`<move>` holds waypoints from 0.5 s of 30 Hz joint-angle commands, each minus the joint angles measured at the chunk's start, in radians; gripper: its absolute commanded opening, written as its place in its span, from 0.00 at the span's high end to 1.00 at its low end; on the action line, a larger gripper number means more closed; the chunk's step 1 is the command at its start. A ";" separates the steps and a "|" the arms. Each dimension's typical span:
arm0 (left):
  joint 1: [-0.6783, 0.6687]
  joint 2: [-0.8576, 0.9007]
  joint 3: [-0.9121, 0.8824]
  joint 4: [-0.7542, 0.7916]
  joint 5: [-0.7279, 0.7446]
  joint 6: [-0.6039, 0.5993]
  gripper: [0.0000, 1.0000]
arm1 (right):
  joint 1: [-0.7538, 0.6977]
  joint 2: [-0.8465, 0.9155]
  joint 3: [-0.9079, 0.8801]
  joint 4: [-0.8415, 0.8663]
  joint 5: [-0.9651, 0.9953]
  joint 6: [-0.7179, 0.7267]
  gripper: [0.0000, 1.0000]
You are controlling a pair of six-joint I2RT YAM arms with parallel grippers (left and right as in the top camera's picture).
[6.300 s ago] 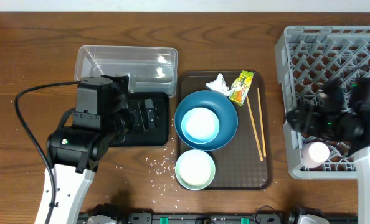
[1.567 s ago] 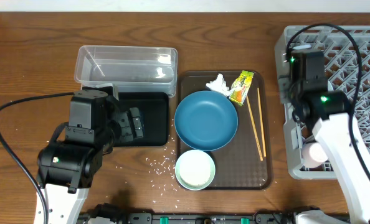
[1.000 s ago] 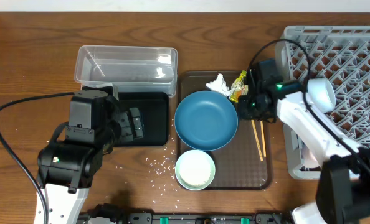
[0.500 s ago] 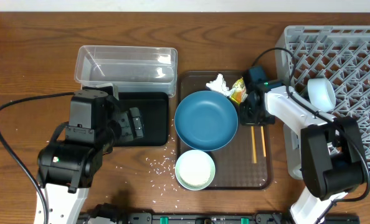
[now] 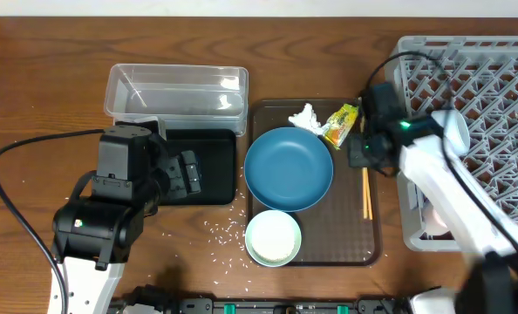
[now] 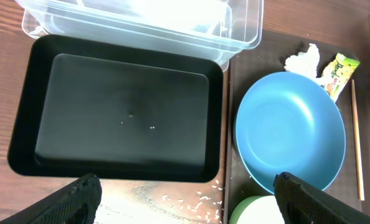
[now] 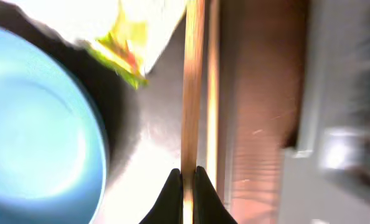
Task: Sort waste into correct bins and load items into the dishwasher rack
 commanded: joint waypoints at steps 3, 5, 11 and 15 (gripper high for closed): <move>0.004 0.003 0.008 -0.003 -0.012 0.017 0.09 | -0.048 -0.116 0.007 0.065 0.217 -0.164 0.99; 0.004 0.003 0.008 -0.003 -0.012 0.017 0.09 | -0.073 -0.113 0.006 0.112 0.274 -0.246 0.99; 0.004 0.003 0.008 -0.003 -0.012 0.017 0.09 | -0.191 -0.039 0.006 0.267 0.278 -0.316 0.99; 0.004 0.003 0.008 -0.003 -0.012 0.017 0.09 | -0.242 0.010 0.006 0.310 0.207 -0.349 0.99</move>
